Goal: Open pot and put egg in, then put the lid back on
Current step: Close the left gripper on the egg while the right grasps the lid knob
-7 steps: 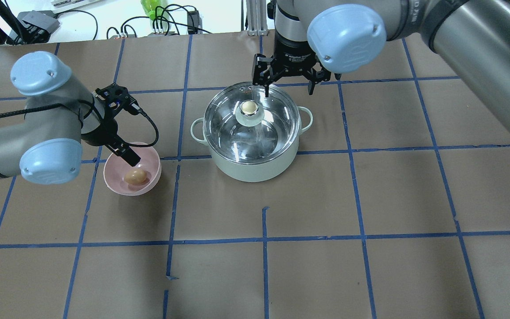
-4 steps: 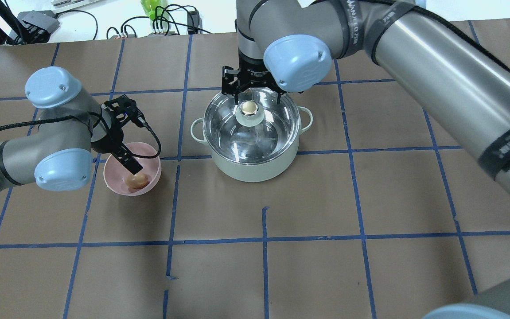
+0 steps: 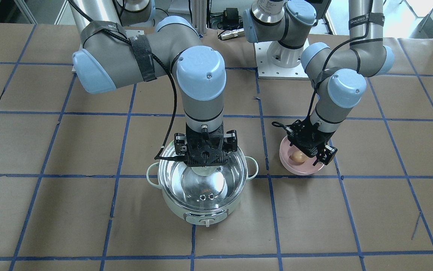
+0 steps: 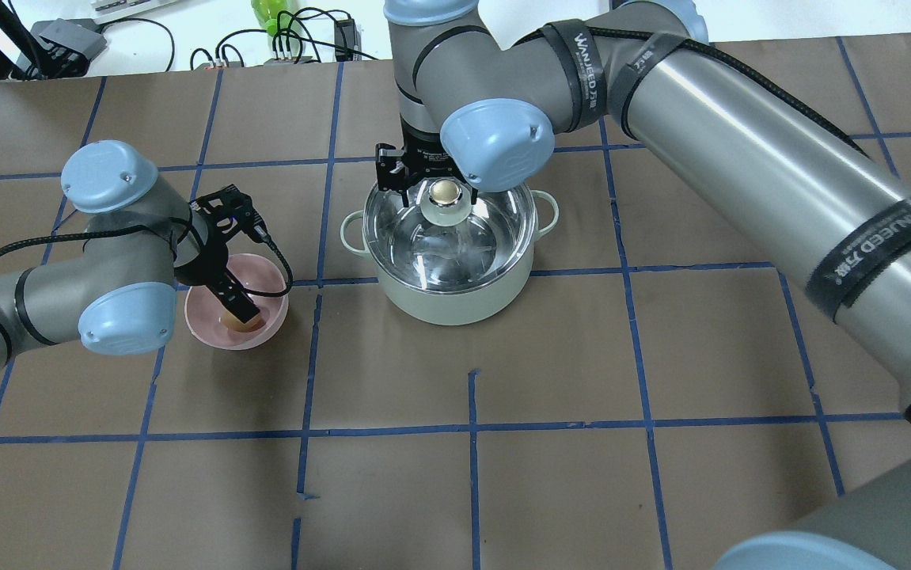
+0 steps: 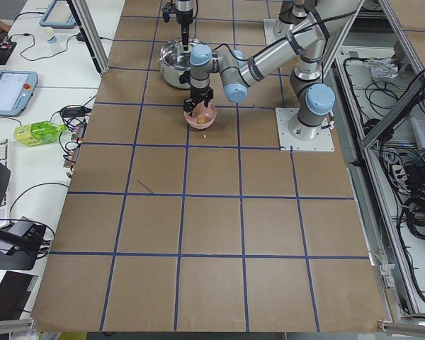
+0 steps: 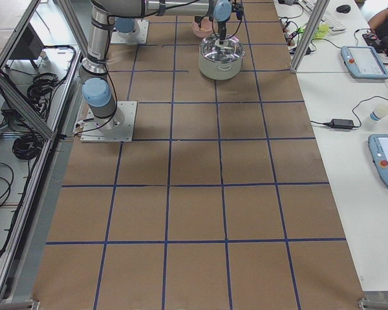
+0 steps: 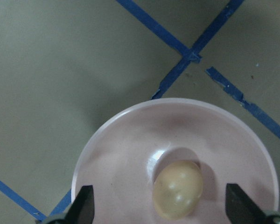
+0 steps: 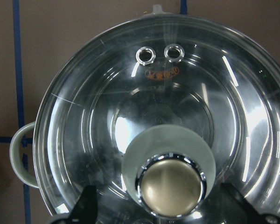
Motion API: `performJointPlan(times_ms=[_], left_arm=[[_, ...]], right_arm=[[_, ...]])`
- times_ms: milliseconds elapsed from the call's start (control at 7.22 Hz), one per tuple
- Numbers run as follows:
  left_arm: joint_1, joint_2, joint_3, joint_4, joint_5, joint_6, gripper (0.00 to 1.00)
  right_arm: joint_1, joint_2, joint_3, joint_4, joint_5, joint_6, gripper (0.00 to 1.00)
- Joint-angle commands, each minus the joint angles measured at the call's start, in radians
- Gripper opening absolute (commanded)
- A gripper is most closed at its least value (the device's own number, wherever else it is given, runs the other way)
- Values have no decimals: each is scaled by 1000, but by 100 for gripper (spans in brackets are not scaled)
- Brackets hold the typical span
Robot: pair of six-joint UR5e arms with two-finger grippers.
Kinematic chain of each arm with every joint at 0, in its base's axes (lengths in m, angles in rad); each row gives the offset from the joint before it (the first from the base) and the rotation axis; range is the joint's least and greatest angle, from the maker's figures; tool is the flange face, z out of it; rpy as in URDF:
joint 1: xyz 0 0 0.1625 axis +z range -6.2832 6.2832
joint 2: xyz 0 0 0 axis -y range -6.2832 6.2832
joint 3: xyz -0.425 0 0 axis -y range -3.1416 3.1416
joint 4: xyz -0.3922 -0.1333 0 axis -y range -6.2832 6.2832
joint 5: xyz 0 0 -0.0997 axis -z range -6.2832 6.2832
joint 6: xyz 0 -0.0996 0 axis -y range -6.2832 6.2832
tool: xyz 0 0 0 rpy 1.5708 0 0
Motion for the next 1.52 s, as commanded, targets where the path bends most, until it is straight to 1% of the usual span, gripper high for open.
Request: performJointPlan(times_ms=[0,138,277,554,692,831,969,1108,1246,1385], left_arm=[[2,-1,-3,10,-1,103,98],[2,-1,-3,10,0,124,99],[2,-4,-1,10,2,129,99],[2,-13,-6,10,2,173,99],[11,-10,-18,8,3,240,99],[54,-15,-26,8,-10,259,99],[56,-20,-24,8,-16,256,98],[56,-21,-27,8,-18,256,98],[56,-23,-32,7,-32,258,98],[56,-21,-40,8,-33,261,98]], right_arm=[[0,-4,33,-43,-64,-1,91],[0,-5,53,-55,-69,-2,90],[0,-1,54,-75,-69,2,90],[0,-4,51,-74,-55,9,90],[0,-5,51,-74,-52,12,90],[2,-5,51,-74,-50,15,90],[2,-5,51,-74,-49,15,89],[2,-5,51,-74,-49,13,87],[2,-5,50,-74,-49,13,80],[2,-5,50,-74,-49,6,69]])
